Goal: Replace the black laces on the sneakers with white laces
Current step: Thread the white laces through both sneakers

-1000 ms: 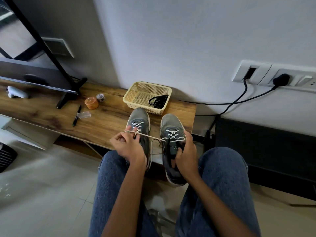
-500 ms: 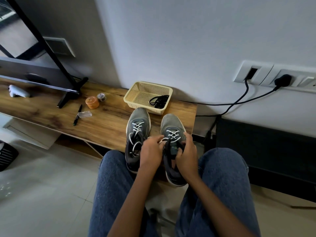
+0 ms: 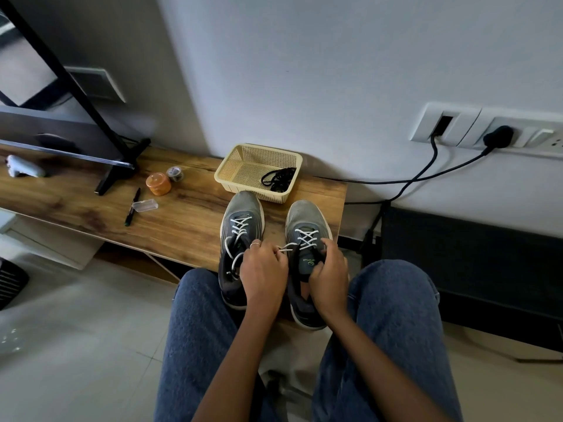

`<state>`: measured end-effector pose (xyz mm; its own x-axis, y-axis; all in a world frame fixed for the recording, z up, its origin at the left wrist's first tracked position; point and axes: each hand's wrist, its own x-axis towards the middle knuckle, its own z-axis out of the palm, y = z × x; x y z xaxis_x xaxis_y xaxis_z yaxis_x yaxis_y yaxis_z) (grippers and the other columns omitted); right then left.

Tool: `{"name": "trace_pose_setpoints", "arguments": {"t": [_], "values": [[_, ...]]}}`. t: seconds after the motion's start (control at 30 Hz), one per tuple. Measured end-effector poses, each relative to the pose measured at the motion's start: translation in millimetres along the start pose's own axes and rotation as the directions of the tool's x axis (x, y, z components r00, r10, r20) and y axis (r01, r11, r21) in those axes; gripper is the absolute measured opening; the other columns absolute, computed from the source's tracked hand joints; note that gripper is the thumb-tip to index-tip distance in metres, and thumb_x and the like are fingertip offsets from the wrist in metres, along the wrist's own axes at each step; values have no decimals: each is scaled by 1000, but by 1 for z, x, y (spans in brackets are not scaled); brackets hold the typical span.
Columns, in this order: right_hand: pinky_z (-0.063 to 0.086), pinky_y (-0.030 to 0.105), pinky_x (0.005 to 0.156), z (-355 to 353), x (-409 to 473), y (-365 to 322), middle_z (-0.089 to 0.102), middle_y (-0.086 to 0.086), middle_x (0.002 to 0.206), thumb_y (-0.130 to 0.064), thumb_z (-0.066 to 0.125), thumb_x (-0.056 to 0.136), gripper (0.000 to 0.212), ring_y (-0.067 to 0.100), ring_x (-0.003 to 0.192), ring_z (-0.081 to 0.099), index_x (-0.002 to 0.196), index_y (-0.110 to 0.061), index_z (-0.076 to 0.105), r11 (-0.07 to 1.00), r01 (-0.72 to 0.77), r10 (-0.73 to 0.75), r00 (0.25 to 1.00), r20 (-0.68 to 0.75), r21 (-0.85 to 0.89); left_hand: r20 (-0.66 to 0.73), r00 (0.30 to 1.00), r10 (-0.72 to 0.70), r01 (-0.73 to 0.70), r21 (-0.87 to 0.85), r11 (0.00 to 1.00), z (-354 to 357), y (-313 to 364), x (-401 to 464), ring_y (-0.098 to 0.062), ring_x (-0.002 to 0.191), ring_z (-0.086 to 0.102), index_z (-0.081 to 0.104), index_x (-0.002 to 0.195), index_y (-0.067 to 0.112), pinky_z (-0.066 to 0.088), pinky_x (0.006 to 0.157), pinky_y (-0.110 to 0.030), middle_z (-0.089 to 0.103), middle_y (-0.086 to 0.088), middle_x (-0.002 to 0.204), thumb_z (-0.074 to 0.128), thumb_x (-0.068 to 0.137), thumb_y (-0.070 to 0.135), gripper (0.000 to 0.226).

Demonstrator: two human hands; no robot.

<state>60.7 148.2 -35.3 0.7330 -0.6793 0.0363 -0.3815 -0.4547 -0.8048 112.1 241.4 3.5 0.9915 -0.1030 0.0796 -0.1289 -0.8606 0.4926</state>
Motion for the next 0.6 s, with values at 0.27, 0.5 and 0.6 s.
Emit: {"name": "trace_pose_setpoints", "arguments": {"t": [0.27,0.5,0.6], "values": [[43,50,92,-2,3,3,58,5,123,0,42,86,43,25,113,49,125,-15,51,1000,-9,9,1000,17,-5,162,976,148,-179,196,964,3,-9,23,-20,121,35,53,127,34,23,98,-39,50,4,130,40,100,29,30],[42,50,93,0,2,3,57,2,123,1,42,85,44,23,112,48,124,-17,51,1000,7,-6,1000,27,-18,353,925,143,-252,284,925,5,-8,37,-22,133,22,62,115,28,3,112,-48,50,1,135,46,98,39,26],[43,50,93,0,2,4,57,2,122,2,42,85,45,23,112,48,125,-17,51,1000,6,-5,999,34,-13,291,951,107,-189,273,943,-4,-7,39,-20,129,29,63,112,20,-6,105,-42,58,-1,124,36,99,38,34]]}}
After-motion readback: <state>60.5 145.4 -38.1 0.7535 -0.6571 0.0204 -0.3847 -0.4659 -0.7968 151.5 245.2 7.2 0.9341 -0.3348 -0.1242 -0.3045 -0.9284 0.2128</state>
